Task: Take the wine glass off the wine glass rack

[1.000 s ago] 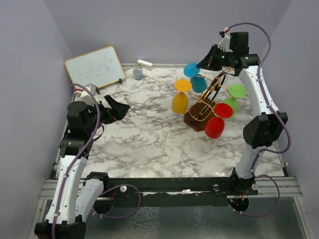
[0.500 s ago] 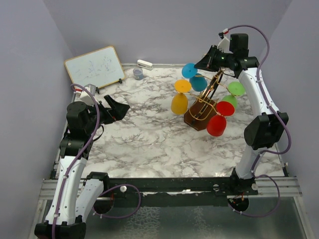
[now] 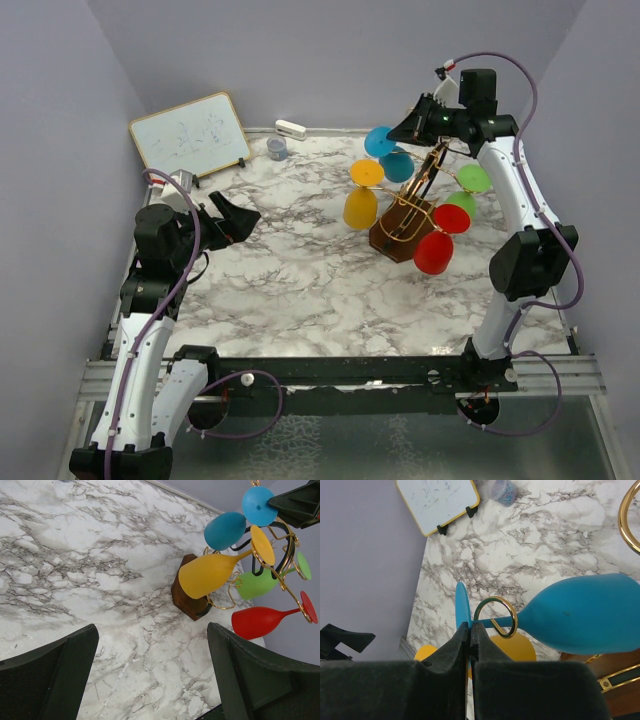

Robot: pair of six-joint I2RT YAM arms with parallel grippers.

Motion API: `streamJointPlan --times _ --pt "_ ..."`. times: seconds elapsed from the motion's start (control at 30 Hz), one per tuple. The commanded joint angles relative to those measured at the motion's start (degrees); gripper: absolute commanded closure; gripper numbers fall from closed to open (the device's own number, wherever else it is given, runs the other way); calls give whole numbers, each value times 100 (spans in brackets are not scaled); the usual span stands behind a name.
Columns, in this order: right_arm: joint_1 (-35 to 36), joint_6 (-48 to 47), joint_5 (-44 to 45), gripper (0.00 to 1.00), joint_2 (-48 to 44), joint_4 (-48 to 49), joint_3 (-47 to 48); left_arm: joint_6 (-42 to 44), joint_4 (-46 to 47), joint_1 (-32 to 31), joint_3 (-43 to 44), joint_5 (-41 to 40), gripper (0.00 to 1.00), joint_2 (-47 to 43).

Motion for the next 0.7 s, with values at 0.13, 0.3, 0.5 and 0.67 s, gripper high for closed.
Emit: streamJointPlan --times 0.13,0.3,0.5,0.67 --pt "14 386 274 99 -369 286 -281 -49 81 -14 -26 -104 8 -75" --pt "-67 895 369 99 -787 789 -917 -49 42 -12 9 -109 8 -70" --pt "-180 1277 483 99 -1233 1200 -1530 -77 53 -14 30 -92 8 -66" --pt "-253 1339 753 99 -1290 1133 -1549 -87 58 -10 28 -88 8 -66"
